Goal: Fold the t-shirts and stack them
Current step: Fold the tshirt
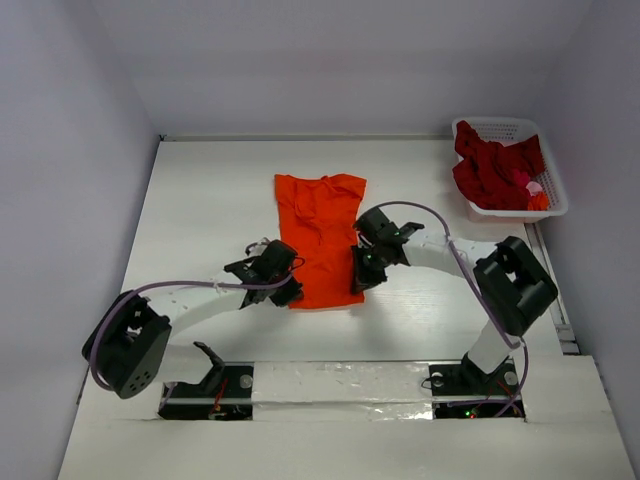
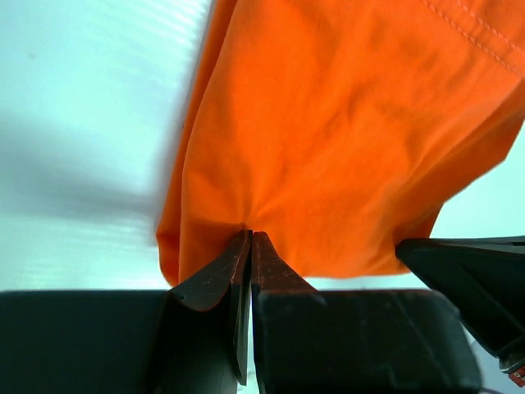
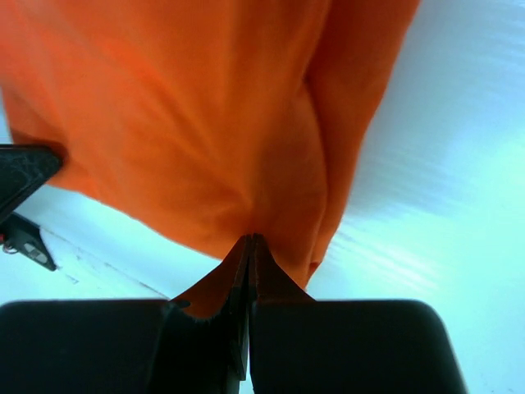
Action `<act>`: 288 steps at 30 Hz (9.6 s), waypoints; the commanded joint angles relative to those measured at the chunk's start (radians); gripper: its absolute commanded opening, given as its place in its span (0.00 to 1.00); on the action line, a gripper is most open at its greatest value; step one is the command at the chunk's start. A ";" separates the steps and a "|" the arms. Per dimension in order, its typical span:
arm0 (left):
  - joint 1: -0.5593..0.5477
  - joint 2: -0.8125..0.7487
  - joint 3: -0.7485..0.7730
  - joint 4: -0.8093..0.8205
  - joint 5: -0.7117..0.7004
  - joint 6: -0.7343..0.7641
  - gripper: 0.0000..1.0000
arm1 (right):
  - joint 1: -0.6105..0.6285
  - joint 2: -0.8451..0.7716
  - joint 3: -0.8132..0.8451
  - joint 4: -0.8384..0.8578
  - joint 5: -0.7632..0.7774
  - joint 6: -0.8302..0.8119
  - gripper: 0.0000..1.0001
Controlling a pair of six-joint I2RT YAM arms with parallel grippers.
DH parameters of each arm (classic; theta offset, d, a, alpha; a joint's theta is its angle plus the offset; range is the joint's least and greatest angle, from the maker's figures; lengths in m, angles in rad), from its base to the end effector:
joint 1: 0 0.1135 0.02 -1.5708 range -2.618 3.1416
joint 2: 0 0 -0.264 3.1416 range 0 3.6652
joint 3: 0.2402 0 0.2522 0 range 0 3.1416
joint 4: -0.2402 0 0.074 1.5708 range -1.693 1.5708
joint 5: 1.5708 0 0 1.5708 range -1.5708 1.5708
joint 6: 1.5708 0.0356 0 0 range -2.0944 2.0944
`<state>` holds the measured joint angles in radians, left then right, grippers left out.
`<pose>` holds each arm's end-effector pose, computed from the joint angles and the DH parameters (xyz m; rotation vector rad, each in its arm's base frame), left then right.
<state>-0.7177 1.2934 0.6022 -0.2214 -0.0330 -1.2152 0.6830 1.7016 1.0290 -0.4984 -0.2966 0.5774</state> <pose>0.1829 -0.1581 0.1708 -0.6669 2.5648 -0.7199 0.2459 0.2135 0.1700 -0.2416 2.9021 0.6989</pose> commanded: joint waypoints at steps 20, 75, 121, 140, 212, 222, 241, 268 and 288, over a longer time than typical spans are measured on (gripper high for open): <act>0.581 0.079 0.616 -0.109 0.013 0.496 0.67 | -0.278 0.189 0.965 -0.403 0.057 -0.091 0.61; 0.673 0.943 1.018 0.271 0.493 0.460 0.60 | -0.496 0.765 1.266 -0.183 -0.136 0.055 0.65; 0.655 1.009 1.016 0.321 0.610 0.413 0.53 | -0.468 0.819 1.231 -0.155 -0.194 0.153 0.61; 0.655 0.998 0.947 0.367 0.633 0.407 0.54 | -0.459 0.817 1.218 -0.120 -0.213 0.160 0.60; 0.664 1.049 1.214 0.249 0.671 0.364 0.01 | -0.441 0.903 1.431 -0.109 -0.295 0.190 0.00; 0.664 0.968 1.153 0.231 0.667 0.391 0.01 | -0.441 0.830 1.350 -0.088 -0.305 0.173 0.00; 0.664 0.801 0.952 0.269 0.671 0.413 0.01 | -0.422 0.652 1.132 -0.058 -0.315 0.118 0.00; 0.655 0.458 0.653 0.197 0.660 0.487 0.01 | -0.385 0.302 0.662 0.040 -0.291 0.085 0.00; 0.617 0.127 0.418 0.145 0.607 0.496 0.02 | -0.329 -0.017 0.295 0.097 -0.257 0.079 0.00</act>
<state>-0.0937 1.5070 1.0393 -0.0700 0.5812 -0.7334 0.3428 1.7409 1.3457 -0.4557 -0.5598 0.6624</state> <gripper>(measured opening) 0.039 0.037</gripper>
